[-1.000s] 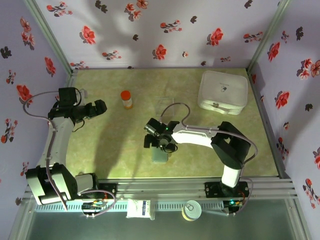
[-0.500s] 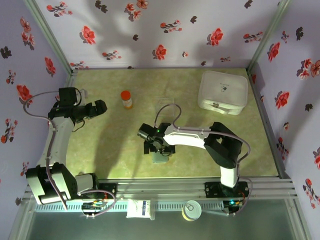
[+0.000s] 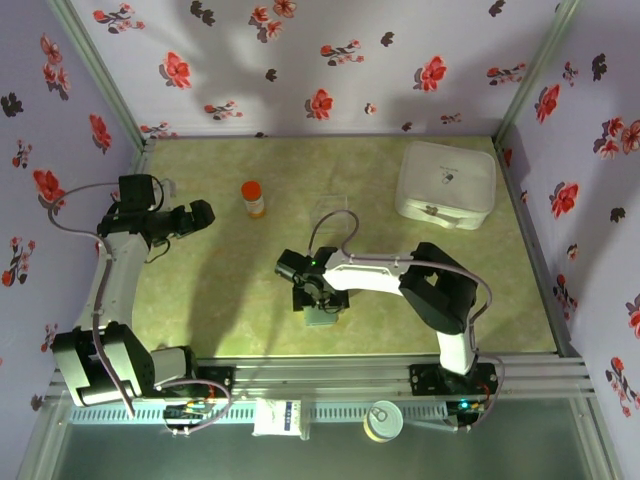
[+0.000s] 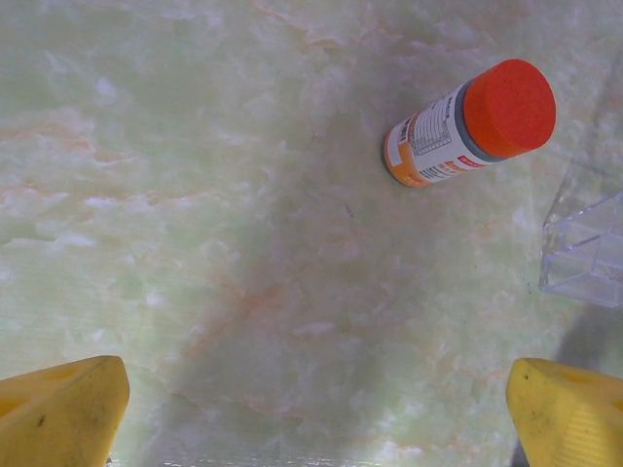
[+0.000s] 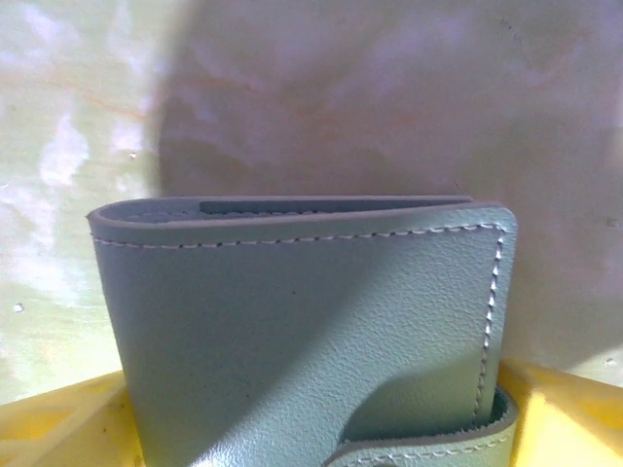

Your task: Take the credit cards out of the card holder

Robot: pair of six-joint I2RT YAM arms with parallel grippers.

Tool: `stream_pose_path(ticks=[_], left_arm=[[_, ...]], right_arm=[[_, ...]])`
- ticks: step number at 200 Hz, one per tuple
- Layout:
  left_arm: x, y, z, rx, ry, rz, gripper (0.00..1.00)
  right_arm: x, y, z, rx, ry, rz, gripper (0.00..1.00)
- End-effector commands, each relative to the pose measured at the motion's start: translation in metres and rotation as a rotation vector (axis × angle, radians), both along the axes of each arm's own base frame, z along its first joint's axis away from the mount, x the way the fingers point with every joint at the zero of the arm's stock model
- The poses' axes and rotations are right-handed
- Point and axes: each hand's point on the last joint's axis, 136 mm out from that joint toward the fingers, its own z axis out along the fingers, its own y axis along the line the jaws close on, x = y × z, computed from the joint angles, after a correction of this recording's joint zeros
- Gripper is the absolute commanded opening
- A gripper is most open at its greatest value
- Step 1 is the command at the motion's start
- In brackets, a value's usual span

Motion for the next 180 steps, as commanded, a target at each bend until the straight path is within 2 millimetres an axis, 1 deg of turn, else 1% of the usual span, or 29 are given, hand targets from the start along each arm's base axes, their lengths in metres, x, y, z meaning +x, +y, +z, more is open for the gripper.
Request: stream_pose_path(ticks=[1,13,35,64,80,132,160,180], left_arm=[[-0.003,-0.005,-0.002,-0.026,0.023,-0.007,1.0],[-0.003,-0.005,-0.002,-0.025,0.022,-0.007,1.0],[-0.003,-0.005,-0.003,-0.027,0.026,-0.007,1.0],[-0.003,-0.005,-0.004,-0.029,0.031,-0.008,1.0],[-0.003,-0.005,-0.006,-0.029,0.036,-0.011,1.0],[-0.003,-0.006,-0.008,-0.027,0.038,-0.015,1.0],[-0.004,-0.006,-0.009,-0.03,0.046,-0.015,0.99],[-0.004,-0.011,-0.007,-0.065,0.048,-0.016,0.99]], right_arm=[[-0.003,-0.005,0.0,-0.039,0.01,0.022,0.81],[-0.002,-0.005,0.003,-0.037,0.004,0.024,0.78],[0.003,-0.005,0.011,-0.035,-0.01,0.028,0.76],[0.015,-0.003,0.022,-0.023,-0.021,0.032,0.76],[0.025,-0.003,0.026,-0.021,-0.023,0.031,0.76],[0.057,0.002,0.027,-0.014,-0.003,0.038,0.75],[0.076,0.004,0.021,-0.011,0.011,0.037,0.75],[0.087,0.006,0.016,-0.012,0.015,0.039,0.75]])
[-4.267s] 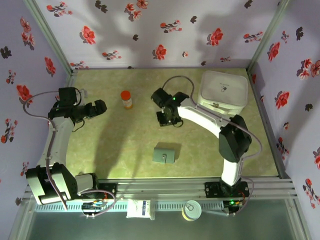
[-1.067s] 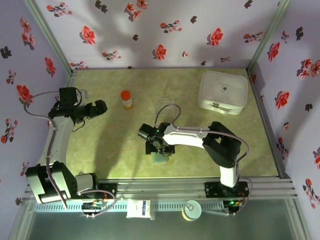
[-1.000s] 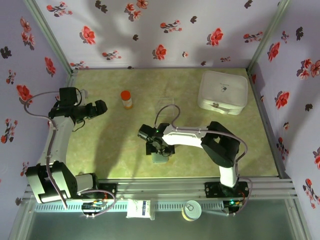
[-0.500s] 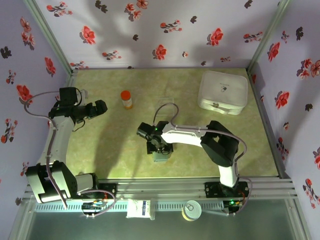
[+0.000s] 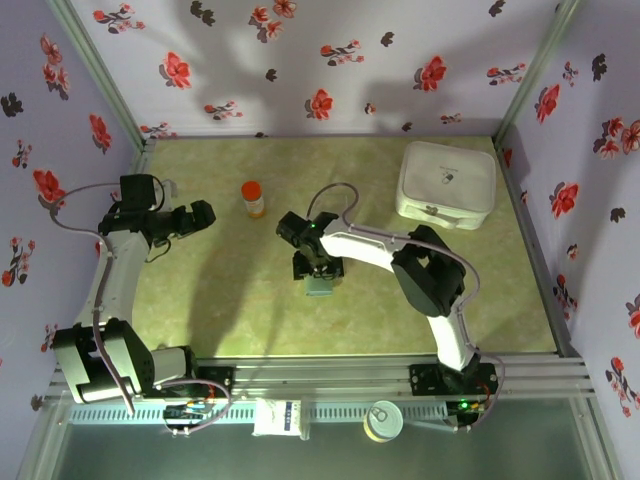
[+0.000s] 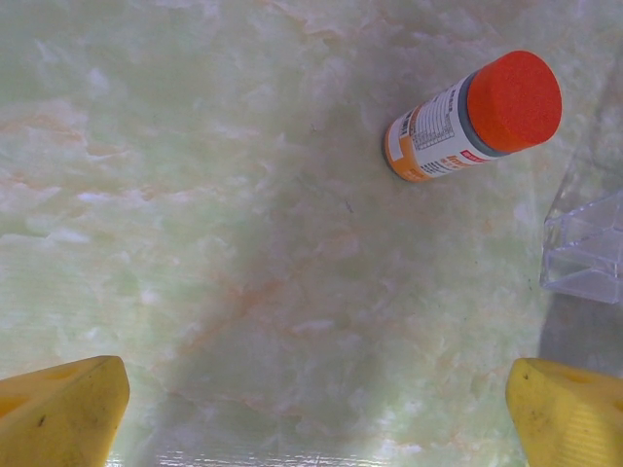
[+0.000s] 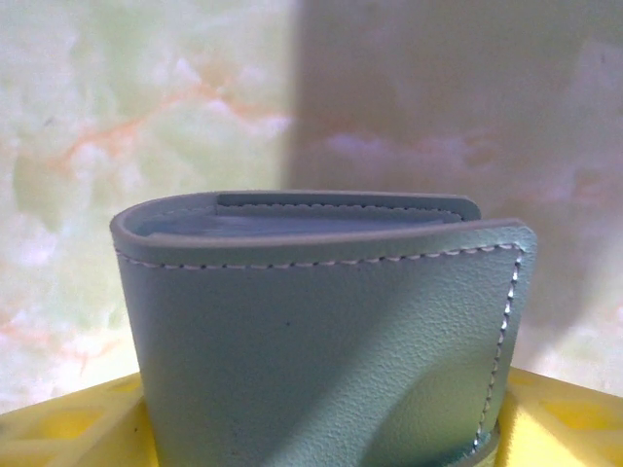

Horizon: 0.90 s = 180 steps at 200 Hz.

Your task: Take the credit cards out of the card holder

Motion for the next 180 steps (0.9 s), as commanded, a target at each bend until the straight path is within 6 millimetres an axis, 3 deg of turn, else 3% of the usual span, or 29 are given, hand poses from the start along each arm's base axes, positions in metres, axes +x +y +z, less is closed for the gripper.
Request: stream_pose_path(ticks=[1,65,83,101,143,180], left_arm=[[-0.005,-0.009,-0.002,-0.055,0.033,-0.01,0.99],[-0.01,-0.05,-0.012,-0.172,0.082,-0.031,0.94],[-0.008,-0.062,-0.019,-0.189,0.088,-0.038,0.93],[-0.006,-0.076,-0.025,-0.199,0.102,-0.056,0.91],[-0.004,-0.111,-0.038,-0.194,0.11,-0.086,0.83],[-0.004,-0.145,-0.055,-0.258,0.12,-0.093,0.62]], right_arm=[[0.01,-0.001,-0.001,-0.017,0.02,0.03,0.75],[0.017,-0.001,-0.017,-0.018,0.056,0.041,0.75],[0.016,-0.001,-0.018,-0.011,0.066,0.044,0.8],[0.016,0.001,-0.009,0.013,0.052,0.049,0.85],[0.019,0.001,0.028,0.118,-0.013,0.065,0.87],[0.021,-0.018,0.044,0.136,-0.047,0.058,0.84]])
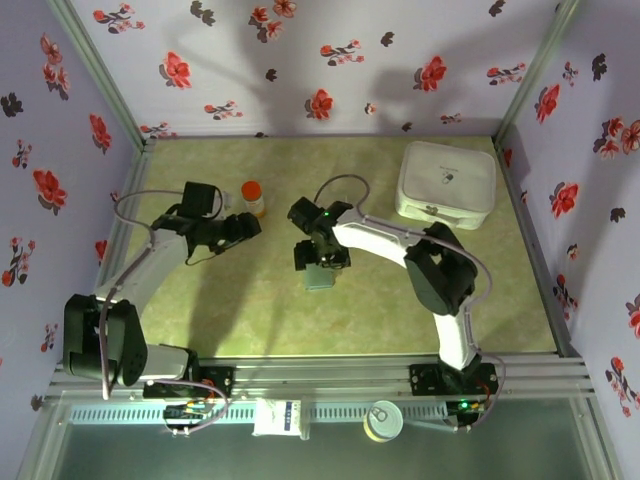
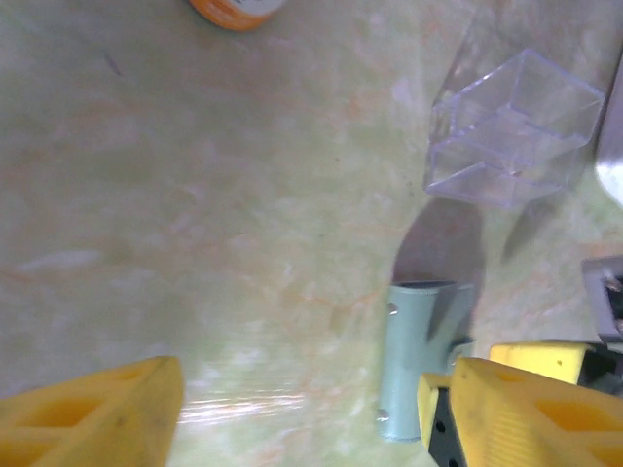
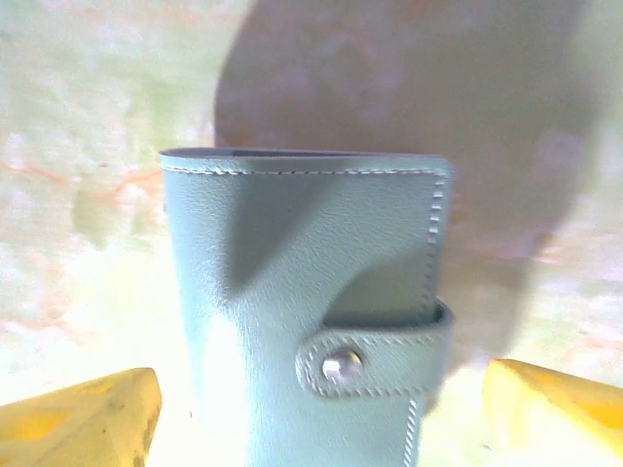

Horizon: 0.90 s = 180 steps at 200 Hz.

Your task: Take the credit cards out of the card holder

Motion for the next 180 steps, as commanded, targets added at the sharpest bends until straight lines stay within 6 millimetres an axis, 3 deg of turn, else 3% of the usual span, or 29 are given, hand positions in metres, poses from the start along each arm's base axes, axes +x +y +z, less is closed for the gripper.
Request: stream_pose_path(ticks=[1,35,65,110,180], left_arm=[[0.007,-0.018,-0.01,-0.045,0.002,0.037,0.62],[0.001,-0.055,-0.028,-0.085,0.036,-0.014,0.5],[-0.006,-0.085,-0.043,-0.132,0.068,-0.064,0.31],[-0.012,-0.103,-0.06,-0.177,0.079,-0.075,0.0],[-0.019,-0.107,-0.074,-0.223,0.109,-0.077,0.0]], right_arm=[[0.005,-0.012,0.019,0.033,-0.039,0.003,0.84],[0.005,-0.022,0.017,0.049,-0.035,-0.01,0.75],[0.003,-0.019,0.012,0.064,-0.019,-0.007,0.65],[0.004,-0.012,0.006,0.06,0.0,0.002,0.51],[0.005,-0.003,-0.006,-0.029,0.02,0.049,0.41]])
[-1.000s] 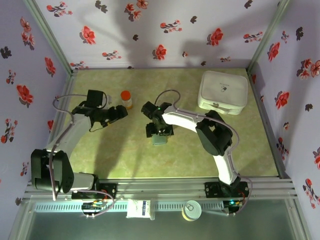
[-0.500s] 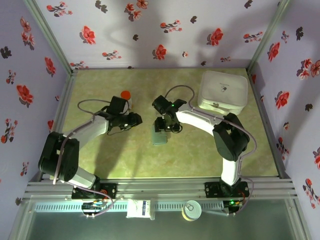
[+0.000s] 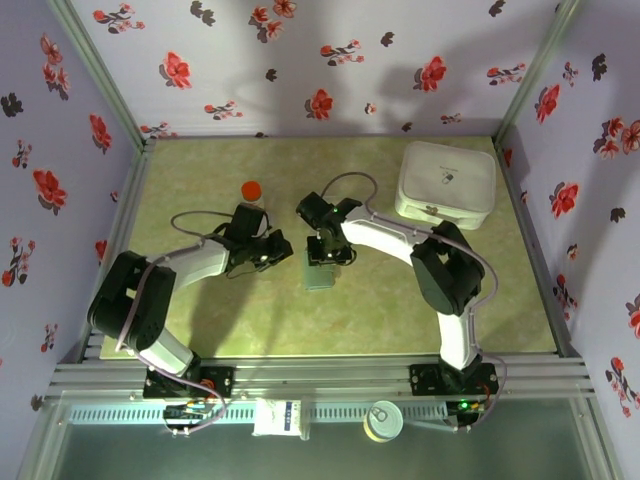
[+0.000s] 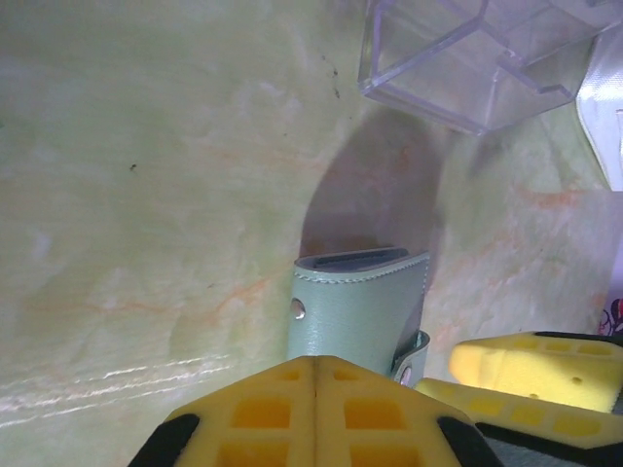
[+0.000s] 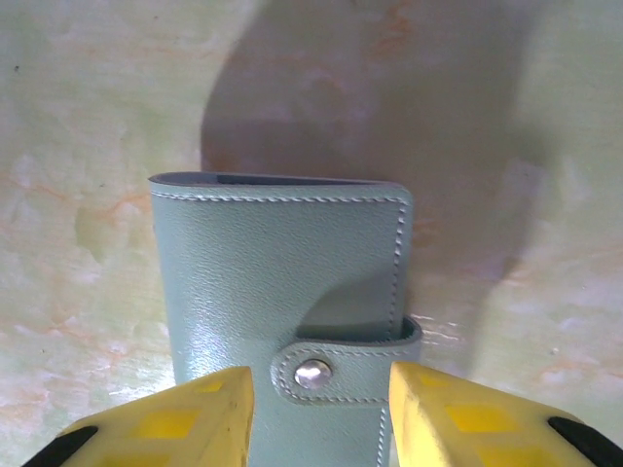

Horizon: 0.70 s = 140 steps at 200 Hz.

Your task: Take the credit cards out of the card holder

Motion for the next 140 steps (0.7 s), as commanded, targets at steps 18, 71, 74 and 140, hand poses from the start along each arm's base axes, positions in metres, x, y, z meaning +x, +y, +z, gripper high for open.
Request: stream_pose_path(ticks=[18,71,74,140], left_arm=[[-0.005,-0.006,-0.006,-0.04,0.019,-0.015,0.0],[-0.007,-0.008,-0.006,-0.052,0.022,-0.027,0.0],[-0.007,-0.008,-0.005,-0.053,0.023,-0.026,0.0],[-0.009,-0.015,-0.007,-0.074,0.037,-0.051,0.0]], right_arm=[[-0.001,0.001,-0.006,-0.077,0.012,0.038,0.4],[-0.005,0.0,-0.021,-0.113,0.047,0.05,0.36],[-0.005,0.0,-0.022,-0.114,0.047,0.051,0.35],[-0.009,-0.002,-0.034,-0.113,0.063,0.037,0.25]])
